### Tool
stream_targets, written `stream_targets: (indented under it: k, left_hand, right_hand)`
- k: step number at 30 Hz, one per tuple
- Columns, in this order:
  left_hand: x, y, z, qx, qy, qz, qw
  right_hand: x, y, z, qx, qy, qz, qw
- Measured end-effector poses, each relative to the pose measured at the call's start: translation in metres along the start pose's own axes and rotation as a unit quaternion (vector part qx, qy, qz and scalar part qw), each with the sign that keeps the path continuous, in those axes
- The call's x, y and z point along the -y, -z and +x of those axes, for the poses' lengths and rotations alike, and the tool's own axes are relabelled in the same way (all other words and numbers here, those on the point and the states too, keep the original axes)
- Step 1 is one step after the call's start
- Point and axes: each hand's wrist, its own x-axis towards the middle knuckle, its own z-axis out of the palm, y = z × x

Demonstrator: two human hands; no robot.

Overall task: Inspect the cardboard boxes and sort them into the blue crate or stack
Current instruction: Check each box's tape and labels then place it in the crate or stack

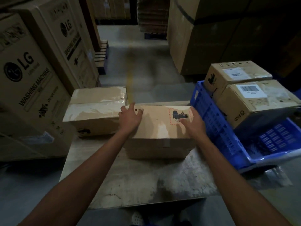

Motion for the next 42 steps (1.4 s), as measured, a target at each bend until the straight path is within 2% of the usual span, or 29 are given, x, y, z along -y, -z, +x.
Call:
stream_targets:
  k: [4,8,13,18,23,28,31,33,36,39,42]
  left_hand:
    - [-0.004,0.01,-0.023,-0.054,0.024,-0.067,0.996]
    - [-0.005,0.007,-0.062,-0.123,0.01,-0.14,0.982]
    - [0.012,-0.02,-0.132,-0.175,-0.016,-0.163,0.971]
    - [0.028,-0.048,-0.183,-0.181,0.017,-0.17,0.968]
    - [0.054,-0.066,-0.211,-0.098,0.023,-0.129,0.987]
    - [0.068,-0.069,-0.217,-0.057,0.006,-0.061,0.996]
    - [0.068,-0.066,-0.21,-0.062,-0.086,0.067,0.992]
    - [0.065,-0.067,-0.203,-0.052,-0.156,0.139,0.976]
    - [0.063,-0.07,-0.191,0.001,-0.174,0.198,0.965]
    - [0.065,-0.072,-0.183,0.075,-0.142,0.258,0.953]
    - [0.068,-0.071,-0.181,0.1,-0.134,0.267,0.949]
  right_hand:
    - [0.001,0.013,-0.009,-0.058,-0.007,0.028,0.998]
    - [-0.005,0.027,-0.023,-0.101,0.009,0.046,0.994]
    - [-0.036,0.04,-0.059,-0.107,-0.025,0.062,0.992]
    - [-0.078,0.041,-0.096,-0.085,-0.058,0.055,0.993]
    - [-0.103,0.035,-0.122,-0.046,-0.085,-0.006,0.995]
    - [-0.113,0.03,-0.13,-0.016,-0.071,-0.063,0.995]
    - [-0.105,0.016,-0.126,-0.035,0.016,-0.158,0.987]
    - [-0.093,-0.003,-0.125,0.0,0.11,-0.2,0.974]
    - [-0.074,-0.04,-0.129,0.147,0.21,-0.23,0.939]
    - [-0.066,-0.067,-0.129,0.218,0.241,-0.34,0.882]
    - [-0.07,-0.071,-0.125,0.219,0.246,-0.385,0.862]
